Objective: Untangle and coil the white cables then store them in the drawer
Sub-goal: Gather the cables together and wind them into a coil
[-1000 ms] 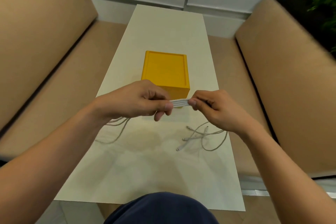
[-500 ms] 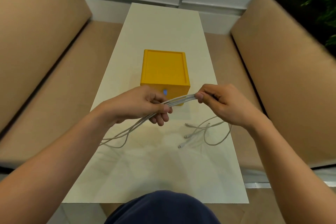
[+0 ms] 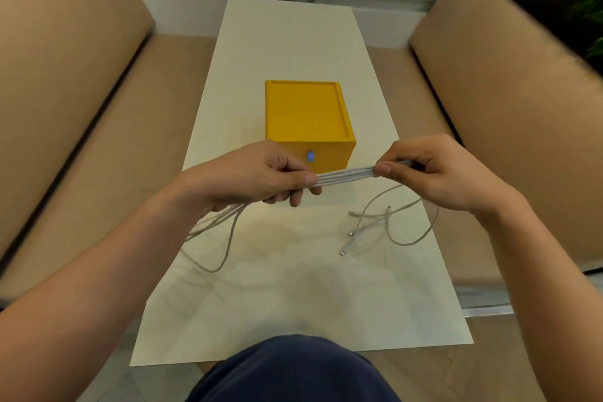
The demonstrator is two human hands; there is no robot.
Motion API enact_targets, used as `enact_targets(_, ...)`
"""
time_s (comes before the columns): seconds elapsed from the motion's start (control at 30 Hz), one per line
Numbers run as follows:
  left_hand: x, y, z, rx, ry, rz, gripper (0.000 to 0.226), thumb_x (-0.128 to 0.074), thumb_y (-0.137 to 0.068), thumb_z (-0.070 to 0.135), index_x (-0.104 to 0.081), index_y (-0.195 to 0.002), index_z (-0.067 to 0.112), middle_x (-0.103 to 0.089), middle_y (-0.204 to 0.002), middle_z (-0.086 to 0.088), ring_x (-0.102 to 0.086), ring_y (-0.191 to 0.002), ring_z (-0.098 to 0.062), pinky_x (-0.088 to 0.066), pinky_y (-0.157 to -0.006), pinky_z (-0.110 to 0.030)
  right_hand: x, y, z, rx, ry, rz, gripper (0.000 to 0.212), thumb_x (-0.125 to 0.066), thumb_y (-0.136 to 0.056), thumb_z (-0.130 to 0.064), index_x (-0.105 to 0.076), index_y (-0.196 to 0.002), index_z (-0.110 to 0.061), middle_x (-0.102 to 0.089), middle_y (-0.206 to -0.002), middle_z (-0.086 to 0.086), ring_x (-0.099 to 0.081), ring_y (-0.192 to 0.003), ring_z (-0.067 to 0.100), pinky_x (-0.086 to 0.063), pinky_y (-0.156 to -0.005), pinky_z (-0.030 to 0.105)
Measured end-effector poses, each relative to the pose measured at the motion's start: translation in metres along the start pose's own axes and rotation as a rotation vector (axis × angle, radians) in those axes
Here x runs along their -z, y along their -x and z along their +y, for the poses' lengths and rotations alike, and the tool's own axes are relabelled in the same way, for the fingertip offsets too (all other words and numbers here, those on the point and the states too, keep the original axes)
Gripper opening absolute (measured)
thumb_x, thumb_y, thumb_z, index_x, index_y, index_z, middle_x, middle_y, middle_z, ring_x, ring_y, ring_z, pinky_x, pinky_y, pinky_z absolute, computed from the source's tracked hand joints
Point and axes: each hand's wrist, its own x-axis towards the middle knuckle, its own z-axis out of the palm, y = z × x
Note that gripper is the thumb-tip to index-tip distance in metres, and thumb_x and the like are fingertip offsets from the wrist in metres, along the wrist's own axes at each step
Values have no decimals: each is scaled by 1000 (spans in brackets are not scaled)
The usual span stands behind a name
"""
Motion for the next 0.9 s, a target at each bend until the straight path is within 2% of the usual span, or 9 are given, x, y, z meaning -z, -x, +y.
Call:
enact_targets(0.13,0,-1,1,-21,-205,48,22,-62,-102,34,-79,-92,23,-69,-68,7,-50,-54,-3,-43,-57,-19,-4,0,-5,2,220,-3,38,-51,-93,-59,-76,-95,-30,-60,-59,-2,-48,-52,18,-37,-49,34)
enact_targets(0.3,-4,0,3,-82,-34,94,24,-60,-103,25,-78,-90,14,-63,-65,5,-48,-54,-3,-40,-55,-19,-9,-5,4,0,190,93,31,-51,-99,-52,-71,-97,-29,-56,-63,-8,-50,-58,15,-39,-54,35)
enact_targets(0.4,-14,-11,0,-49,-200,179,26,-60,-102,29,-77,-84,21,-66,-66,8,-48,-54,-4,-40,-55,-24,-31,-16,18,-123,456,-77,42,-37,-105,-54,-66,-122,-29,-70,-105,-6,-64,-93,21,-50,-80,40)
enact_targets(0.47,-19,-15,-2,-3,-249,211,26,-59,-102,31,-75,-82,24,-67,-66,9,-46,-49,-2,-37,-52,-20,-51,-16,20,-80,562,-2,41,-40,-108,-39,-55,-142,-23,-60,-141,1,-59,-121,28,-46,-102,48)
enact_targets(0.5,-20,-16,-2,10,-261,219,26,-59,-103,31,-74,-83,25,-68,-67,9,-47,-49,-1,-36,-51,-17,-58,-14,13,-26,508,81,43,-43,-106,-33,-53,-146,-20,-56,-147,2,-55,-127,27,-43,-107,48)
enact_targets(0.6,-24,-13,4,-9,-271,231,25,-58,-104,31,-73,-85,26,-66,-66,11,-50,-49,0,-34,-48,-14,-71,-7,-10,41,214,186,41,-43,-107,-34,-54,-145,-21,-62,-139,-2,-54,-122,15,-39,-106,36)
enact_targets(0.7,-26,-9,8,-47,-275,259,26,-58,-103,34,-70,-81,28,-64,-62,15,-47,-48,-2,-35,-47,-16,-76,-5,-17,-31,-53,76,28,-42,-110,-39,-65,-107,-24,-66,-89,-11,-58,-83,10,-44,-74,36)
enact_targets(0.77,-31,-7,6,-48,-327,267,26,-58,-103,36,-70,-82,27,-65,-64,13,-49,-51,-2,-37,-50,-16,-80,-5,-15,-11,-15,107,28,-42,-109,-41,-60,-95,-24,-56,-76,-11,-55,-72,14,-44,-64,41)
enact_targets(0.9,-39,-5,0,-14,-389,275,26,-57,-103,38,-70,-84,25,-65,-67,10,-54,-56,-2,-39,-52,-16,-77,-6,-10,44,147,117,25,-50,-104,-47,-60,-95,-27,-57,-77,-13,-54,-71,15,-47,-63,41)
